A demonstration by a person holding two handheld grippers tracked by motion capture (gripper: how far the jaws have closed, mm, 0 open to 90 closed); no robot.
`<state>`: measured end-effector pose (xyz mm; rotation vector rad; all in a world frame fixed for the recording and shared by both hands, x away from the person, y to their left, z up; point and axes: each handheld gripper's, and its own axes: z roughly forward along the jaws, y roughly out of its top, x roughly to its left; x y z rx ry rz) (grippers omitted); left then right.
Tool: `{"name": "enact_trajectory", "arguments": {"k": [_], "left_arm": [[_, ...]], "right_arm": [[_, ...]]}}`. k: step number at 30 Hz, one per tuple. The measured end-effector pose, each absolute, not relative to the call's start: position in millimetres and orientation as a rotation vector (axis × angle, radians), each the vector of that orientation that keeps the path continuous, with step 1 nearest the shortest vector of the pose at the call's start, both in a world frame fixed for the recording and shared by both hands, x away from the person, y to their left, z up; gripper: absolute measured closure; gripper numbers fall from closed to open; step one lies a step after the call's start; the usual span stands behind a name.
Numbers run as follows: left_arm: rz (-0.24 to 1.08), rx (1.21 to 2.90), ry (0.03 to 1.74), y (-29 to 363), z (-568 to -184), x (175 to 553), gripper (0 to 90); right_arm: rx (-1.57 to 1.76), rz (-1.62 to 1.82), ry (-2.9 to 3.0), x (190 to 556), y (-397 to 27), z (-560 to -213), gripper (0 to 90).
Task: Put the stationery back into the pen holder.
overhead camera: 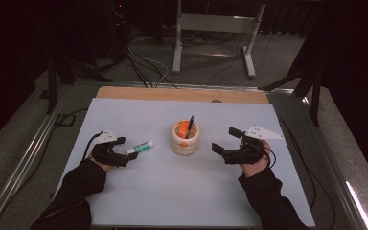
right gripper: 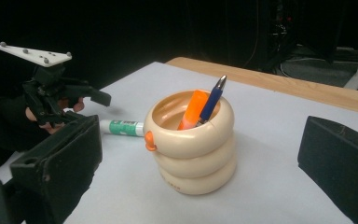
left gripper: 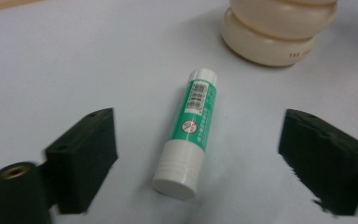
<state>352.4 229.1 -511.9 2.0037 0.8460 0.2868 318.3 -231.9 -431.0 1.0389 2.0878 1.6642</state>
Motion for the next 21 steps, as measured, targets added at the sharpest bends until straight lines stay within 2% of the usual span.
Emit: {"name": "enact_trajectory", "arguments": {"k": [9, 21], "left_arm": [[0.244, 2.076, 0.8, 223.4, -517.2, 357.7, 25.1], [0.355, 2.204, 0.758, 216.3, -526.2, 363.2, 48.3]], "right_arm": [[1.045, 1.67, 2.084, 318.4, -233.2, -431.1, 0.0], [1.047, 1.673, 2.084, 318.7, -234.3, -431.5, 0.0]]}}
